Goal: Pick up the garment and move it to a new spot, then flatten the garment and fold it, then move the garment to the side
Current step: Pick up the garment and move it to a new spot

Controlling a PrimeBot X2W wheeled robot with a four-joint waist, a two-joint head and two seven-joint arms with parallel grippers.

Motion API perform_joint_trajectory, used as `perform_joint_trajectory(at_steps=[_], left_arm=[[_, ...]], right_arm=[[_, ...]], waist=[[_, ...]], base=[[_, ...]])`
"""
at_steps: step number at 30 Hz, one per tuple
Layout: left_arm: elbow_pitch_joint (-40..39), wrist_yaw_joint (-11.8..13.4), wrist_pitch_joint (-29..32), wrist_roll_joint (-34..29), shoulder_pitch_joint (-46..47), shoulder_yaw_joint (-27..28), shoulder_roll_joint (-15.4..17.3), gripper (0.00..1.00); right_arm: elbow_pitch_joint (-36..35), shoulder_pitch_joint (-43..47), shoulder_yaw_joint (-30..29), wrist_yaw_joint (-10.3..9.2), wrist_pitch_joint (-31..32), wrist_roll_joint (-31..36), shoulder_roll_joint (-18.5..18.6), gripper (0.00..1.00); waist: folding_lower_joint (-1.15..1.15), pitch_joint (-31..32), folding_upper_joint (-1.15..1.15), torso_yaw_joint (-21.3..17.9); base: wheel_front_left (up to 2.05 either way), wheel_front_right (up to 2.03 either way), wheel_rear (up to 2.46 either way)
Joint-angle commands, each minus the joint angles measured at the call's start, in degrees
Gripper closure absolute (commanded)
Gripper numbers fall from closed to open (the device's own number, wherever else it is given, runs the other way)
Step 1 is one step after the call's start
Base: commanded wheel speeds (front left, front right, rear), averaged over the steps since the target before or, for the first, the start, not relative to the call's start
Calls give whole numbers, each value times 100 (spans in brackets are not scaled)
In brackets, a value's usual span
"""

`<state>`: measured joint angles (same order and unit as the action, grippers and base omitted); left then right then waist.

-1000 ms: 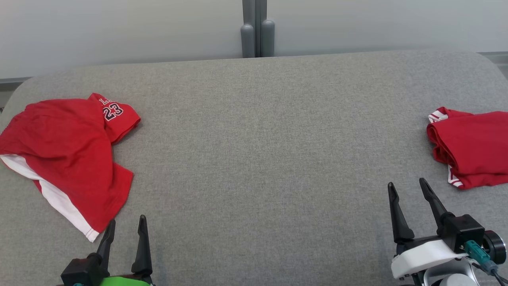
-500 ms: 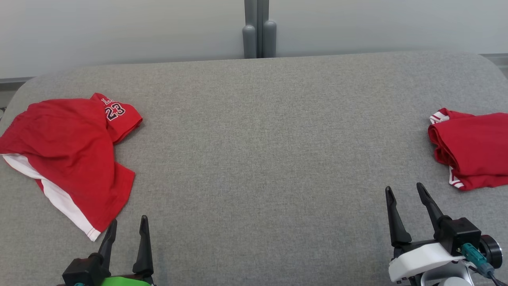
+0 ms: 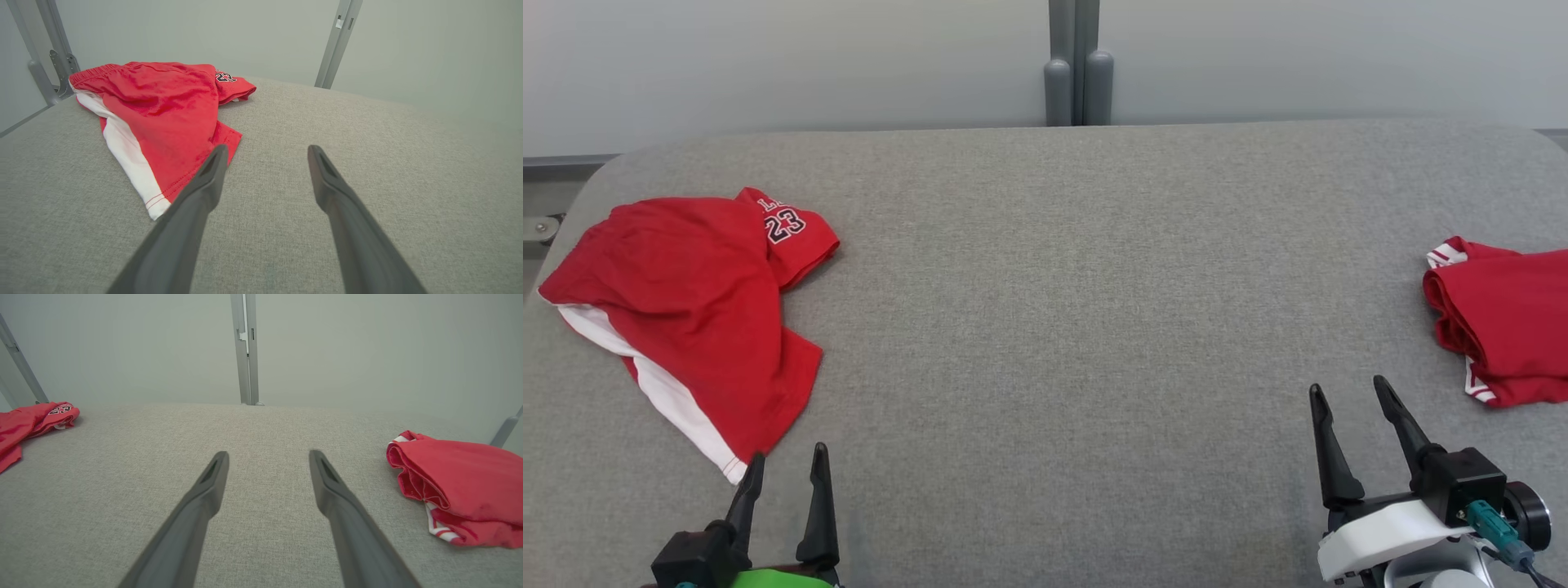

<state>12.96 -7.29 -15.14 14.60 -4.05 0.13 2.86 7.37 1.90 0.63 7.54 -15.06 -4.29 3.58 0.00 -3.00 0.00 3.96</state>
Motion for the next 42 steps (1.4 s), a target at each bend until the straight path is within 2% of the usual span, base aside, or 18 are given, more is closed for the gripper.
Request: perform_joint_trajectory(at_steps=[1,4,13,17,22,27,31,34,38,42], left_arm=[[-5,-15,4,43,10,16,11,0],[-7,3,3,60,-25,7,12,0],[32,45,3,85,-277,67,14,0],[-8,57,3,62,-412,165,13,0],[-151,69,4,119,-531,314,11,0],[-188,80,3,166,-419,309,11,0],[-156,96,3,314,-105,250,11,0],[-58,146,4,477,365,150,8,0],[585,174,42,704,1422,-159,6,0],[1491,143,618,981,2728,-303,14,0]], right_arm=[[-19,18,-3,-10,-14,19,15,0],[1,44,68,-10,-14,29,19,0],[148,143,412,-10,-14,-21,-2,0],[226,85,628,-11,-14,-79,-14,0],[318,-56,853,-11,-14,-117,40,0],[312,29,809,-11,-14,-139,117,0],[221,-29,735,-11,-14,-89,257,0],[126,-174,683,-11,-14,-62,446,0],[-51,-506,593,-11,-14,-48,786,0],[-243,-897,533,-11,-14,-82,1122,0]], waist=[[0,64,0,178],[0,137,0,518],[0,431,0,1938],[0,538,0,2342],[0,527,0,2383],[0,504,0,2341],[0,227,0,2126],[0,-159,0,1953],[0,-919,0,1727],[0,-1708,0,1486]], base=[[0,0,0],[0,0,0],[0,0,0],[0,0,0],[0,0,0],[0,0,0],[0,0,0],[0,0,0],[0,0,0],[0,0,0]])
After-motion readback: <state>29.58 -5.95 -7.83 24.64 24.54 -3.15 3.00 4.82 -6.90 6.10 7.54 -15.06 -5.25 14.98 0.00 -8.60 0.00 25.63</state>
